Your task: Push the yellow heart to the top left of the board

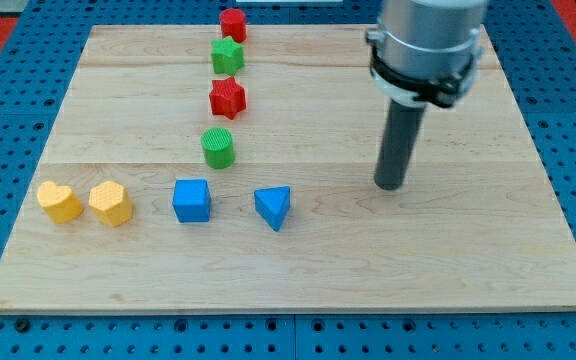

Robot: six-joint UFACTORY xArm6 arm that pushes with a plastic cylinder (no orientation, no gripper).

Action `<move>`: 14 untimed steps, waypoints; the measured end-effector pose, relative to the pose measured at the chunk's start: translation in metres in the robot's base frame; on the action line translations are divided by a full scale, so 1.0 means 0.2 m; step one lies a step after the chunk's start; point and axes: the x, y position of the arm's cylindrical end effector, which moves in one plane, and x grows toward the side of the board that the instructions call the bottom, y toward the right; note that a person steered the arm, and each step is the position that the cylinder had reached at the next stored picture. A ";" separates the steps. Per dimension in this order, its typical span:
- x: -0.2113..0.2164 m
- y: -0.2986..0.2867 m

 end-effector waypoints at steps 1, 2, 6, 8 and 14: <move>0.09 0.05; 0.09 0.05; 0.67 -0.20; 0.65 -1.19; 0.30 -1.89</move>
